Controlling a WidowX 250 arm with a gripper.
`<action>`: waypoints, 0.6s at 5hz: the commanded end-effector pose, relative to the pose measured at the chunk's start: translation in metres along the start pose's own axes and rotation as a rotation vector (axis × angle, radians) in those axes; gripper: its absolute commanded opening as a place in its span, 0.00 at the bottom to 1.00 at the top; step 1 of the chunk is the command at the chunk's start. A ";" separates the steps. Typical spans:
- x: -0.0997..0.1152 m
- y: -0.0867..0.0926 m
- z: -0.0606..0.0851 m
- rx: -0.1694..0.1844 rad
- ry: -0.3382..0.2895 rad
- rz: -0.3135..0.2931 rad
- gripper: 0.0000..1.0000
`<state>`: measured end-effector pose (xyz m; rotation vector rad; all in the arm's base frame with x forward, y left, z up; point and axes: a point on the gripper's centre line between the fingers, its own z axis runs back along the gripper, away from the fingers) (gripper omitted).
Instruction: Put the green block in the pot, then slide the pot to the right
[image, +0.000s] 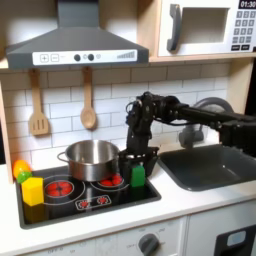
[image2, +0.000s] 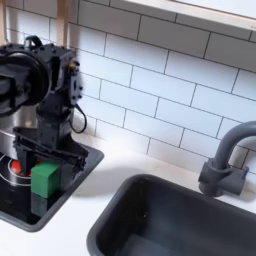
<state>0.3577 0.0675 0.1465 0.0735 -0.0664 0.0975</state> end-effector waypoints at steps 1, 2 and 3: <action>0.001 -0.001 -0.015 -0.002 0.037 -0.022 1.00; 0.001 0.000 -0.014 -0.003 0.037 -0.027 1.00; 0.001 -0.002 -0.013 -0.002 0.033 -0.031 1.00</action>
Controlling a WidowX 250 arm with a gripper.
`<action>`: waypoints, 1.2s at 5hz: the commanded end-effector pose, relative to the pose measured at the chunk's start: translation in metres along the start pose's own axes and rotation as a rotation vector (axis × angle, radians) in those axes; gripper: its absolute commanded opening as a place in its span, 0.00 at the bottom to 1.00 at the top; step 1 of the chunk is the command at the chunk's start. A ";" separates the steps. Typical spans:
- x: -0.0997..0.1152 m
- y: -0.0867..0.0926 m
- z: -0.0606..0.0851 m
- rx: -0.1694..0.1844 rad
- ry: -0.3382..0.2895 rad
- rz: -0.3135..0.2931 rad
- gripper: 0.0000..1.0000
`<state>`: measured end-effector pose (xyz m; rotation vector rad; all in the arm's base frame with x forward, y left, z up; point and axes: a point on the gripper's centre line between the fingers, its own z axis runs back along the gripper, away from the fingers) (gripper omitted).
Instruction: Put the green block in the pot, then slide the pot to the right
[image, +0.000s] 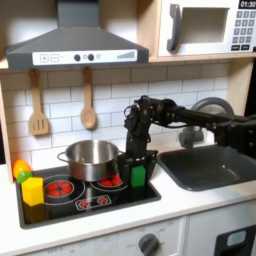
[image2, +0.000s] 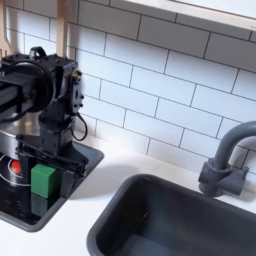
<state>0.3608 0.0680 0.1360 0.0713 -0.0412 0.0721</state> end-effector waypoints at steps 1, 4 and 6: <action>-0.002 -0.002 -0.001 -0.007 0.002 -0.005 0.97; -0.006 -0.001 0.004 -0.001 -0.022 -0.027 0.00; -0.018 0.000 0.025 -0.007 -0.068 -0.070 0.00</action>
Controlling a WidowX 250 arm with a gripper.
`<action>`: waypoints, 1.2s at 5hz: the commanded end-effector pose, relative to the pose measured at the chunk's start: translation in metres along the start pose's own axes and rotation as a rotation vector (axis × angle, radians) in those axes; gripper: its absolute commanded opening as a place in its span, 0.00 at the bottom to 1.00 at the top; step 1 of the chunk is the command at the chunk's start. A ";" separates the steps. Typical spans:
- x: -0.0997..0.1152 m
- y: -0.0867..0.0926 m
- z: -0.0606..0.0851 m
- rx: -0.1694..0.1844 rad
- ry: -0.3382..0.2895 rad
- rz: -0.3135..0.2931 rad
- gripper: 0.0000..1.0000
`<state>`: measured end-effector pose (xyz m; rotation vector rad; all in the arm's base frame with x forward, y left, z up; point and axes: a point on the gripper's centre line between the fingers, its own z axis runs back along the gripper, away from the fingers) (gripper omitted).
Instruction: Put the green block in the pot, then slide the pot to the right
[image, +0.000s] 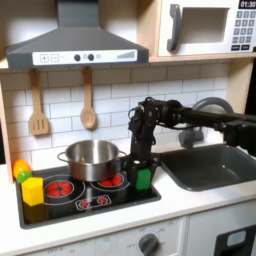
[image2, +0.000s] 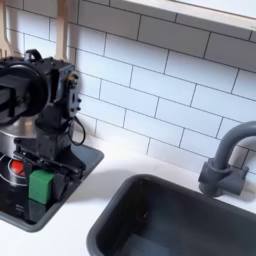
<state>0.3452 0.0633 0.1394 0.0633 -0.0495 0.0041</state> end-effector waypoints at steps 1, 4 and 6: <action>0.001 0.002 0.045 0.004 -0.121 -0.020 0.00; 0.008 0.027 0.079 -0.002 -0.208 0.032 0.00; 0.022 0.049 0.093 0.034 -0.277 0.090 0.00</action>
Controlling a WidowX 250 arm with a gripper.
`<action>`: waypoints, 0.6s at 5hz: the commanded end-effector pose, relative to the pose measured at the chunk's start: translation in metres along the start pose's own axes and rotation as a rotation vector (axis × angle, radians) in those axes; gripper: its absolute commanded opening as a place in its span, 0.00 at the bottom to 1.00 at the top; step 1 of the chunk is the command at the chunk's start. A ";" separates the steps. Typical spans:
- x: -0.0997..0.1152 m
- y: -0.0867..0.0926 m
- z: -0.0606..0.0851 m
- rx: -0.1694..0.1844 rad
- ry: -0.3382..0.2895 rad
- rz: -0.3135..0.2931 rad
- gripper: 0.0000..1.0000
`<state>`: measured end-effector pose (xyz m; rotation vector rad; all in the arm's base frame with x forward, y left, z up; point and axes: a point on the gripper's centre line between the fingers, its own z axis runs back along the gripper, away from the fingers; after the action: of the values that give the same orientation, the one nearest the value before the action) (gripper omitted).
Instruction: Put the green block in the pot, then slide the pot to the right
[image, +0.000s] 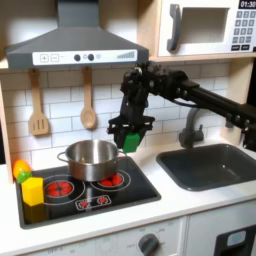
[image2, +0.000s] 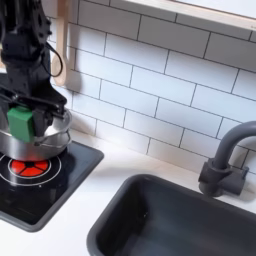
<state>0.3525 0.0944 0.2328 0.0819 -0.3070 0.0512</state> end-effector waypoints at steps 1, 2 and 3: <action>0.022 0.020 -0.001 0.029 -0.051 0.052 0.00; 0.039 0.026 -0.009 0.030 -0.060 0.066 0.00; 0.052 0.029 -0.018 0.029 -0.068 0.071 0.00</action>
<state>0.4053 0.1259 0.2329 0.1041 -0.3744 0.1194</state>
